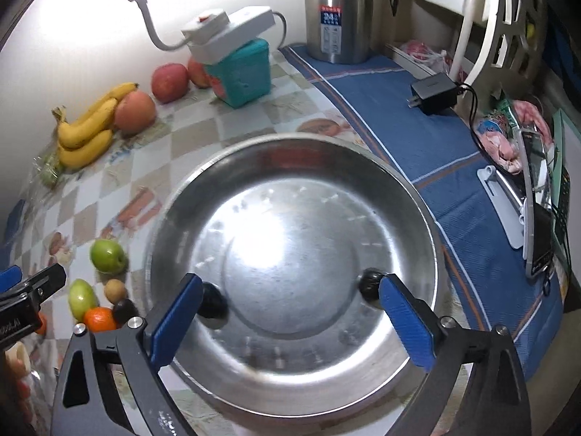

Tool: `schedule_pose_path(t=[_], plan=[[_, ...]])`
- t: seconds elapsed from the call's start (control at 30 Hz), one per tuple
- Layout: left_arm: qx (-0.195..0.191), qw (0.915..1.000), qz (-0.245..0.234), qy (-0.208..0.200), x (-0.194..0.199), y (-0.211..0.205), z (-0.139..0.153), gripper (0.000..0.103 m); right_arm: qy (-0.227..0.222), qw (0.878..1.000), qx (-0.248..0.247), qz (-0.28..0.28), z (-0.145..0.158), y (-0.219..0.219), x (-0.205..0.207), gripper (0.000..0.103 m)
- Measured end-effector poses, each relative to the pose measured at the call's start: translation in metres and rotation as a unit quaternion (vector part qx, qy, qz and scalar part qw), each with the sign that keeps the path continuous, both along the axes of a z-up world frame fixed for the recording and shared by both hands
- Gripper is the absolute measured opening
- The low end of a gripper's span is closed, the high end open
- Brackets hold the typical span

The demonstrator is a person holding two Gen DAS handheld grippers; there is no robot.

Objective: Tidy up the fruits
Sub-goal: 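Move both tools back from the pan to the mandarin oranges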

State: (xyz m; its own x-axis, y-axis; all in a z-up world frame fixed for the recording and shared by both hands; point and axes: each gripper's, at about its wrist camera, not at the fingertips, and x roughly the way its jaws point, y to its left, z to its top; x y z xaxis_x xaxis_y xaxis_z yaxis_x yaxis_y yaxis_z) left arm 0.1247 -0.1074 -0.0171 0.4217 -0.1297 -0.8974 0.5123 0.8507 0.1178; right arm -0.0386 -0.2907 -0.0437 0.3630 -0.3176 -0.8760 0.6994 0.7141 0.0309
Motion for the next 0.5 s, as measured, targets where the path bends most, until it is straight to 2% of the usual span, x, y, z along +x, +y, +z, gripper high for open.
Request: schedule_pose_path(t=[0.2, 0.33, 0.5], plan=[[0.018, 0.9993, 0.021, -0.025, 0.021, 0.038, 0.009, 0.103, -0.046, 0.999, 0.017, -0.002, 0.015, 0.008, 0.004, 0.102], [0.028, 0.9989, 0.032, -0.02, 0.031, 0.061, 0.005, 0.103, -0.06, 0.998, 0.033, 0.005, 0.018, 0.015, 0.01, 0.103], [0.077, 0.9962, 0.027, -0.03, 0.042, 0.09, -0.005, 0.103, -0.061, 0.995, 0.071, 0.034, 0.014, 0.035, 0.024, 0.102]])
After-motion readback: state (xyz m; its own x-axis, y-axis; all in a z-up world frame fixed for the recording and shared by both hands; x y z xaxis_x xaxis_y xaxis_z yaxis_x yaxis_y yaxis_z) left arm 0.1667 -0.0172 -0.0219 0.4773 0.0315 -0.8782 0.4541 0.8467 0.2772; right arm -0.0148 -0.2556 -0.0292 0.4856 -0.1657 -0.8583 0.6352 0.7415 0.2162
